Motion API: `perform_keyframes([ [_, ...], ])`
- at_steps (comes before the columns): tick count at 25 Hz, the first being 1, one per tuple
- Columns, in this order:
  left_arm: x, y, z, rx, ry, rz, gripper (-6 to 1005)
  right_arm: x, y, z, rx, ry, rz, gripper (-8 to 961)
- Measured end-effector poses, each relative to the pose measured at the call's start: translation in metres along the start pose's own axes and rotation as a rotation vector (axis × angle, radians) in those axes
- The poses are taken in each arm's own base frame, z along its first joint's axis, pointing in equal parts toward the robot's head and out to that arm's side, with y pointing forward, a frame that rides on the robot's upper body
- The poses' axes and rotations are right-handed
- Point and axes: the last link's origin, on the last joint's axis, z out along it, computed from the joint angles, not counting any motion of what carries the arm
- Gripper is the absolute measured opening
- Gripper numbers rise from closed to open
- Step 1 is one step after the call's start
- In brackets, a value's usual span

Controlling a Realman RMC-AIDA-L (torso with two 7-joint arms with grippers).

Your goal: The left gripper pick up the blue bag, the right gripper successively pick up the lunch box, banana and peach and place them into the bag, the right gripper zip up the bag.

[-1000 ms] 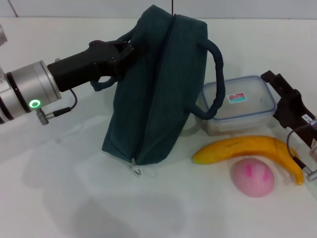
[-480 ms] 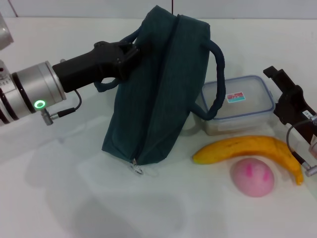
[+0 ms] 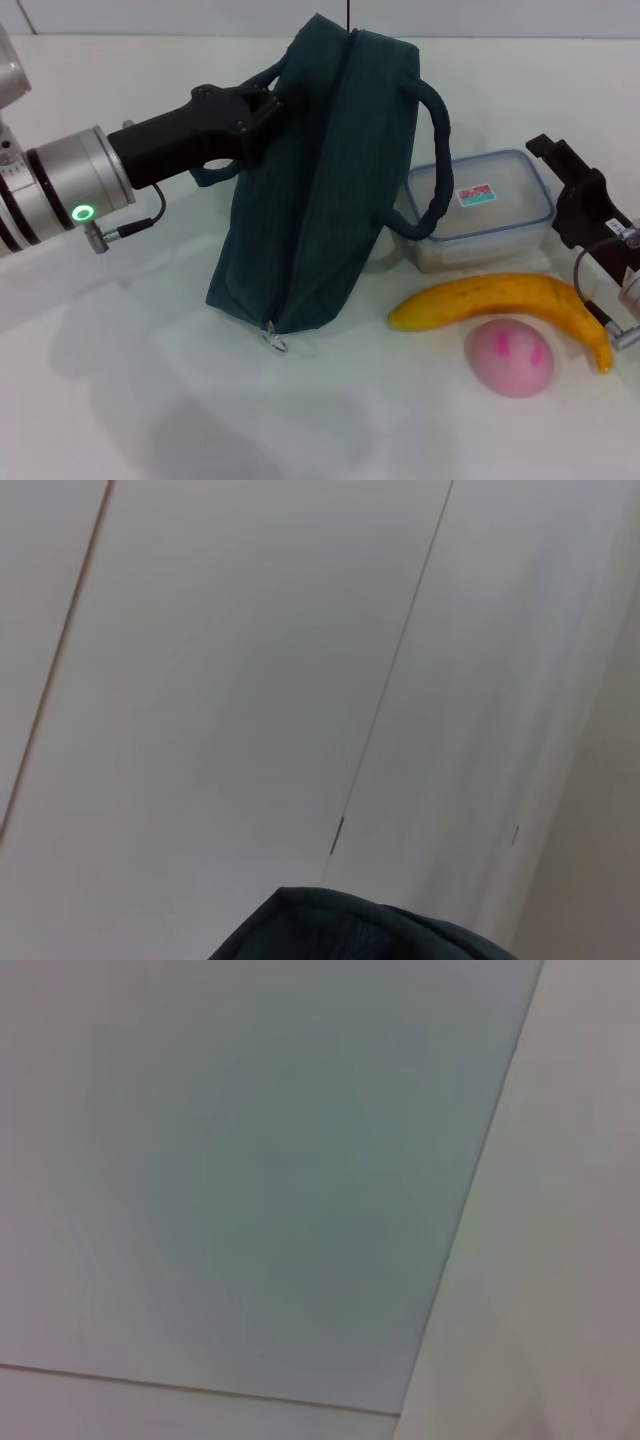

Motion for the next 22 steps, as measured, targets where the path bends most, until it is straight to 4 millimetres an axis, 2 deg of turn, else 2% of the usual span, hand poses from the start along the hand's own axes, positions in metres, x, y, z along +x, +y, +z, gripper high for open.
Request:
perform_keyframes([
  [8,-0.0003,-0.0001,0.0002,0.001,-0.002,0.016,41,0.0001,0.0052,-0.0017,-0.041,0.0,-0.001,764],
  [10,-0.0009,-0.0003,0.0002,0.002,-0.006,0.024,40,-0.0002,0.0056,-0.0026,-0.047,-0.003,0.0,559],
  [21,-0.0025,-0.0014,0.0001,0.01,-0.013,0.031,39,0.0002,0.0079,0.0,-0.054,-0.002,0.002,132],
  [22,-0.0026,-0.0014,0.0001,0.01,-0.013,0.031,39,0.0003,0.0082,0.0003,-0.055,-0.002,0.001,129],
])
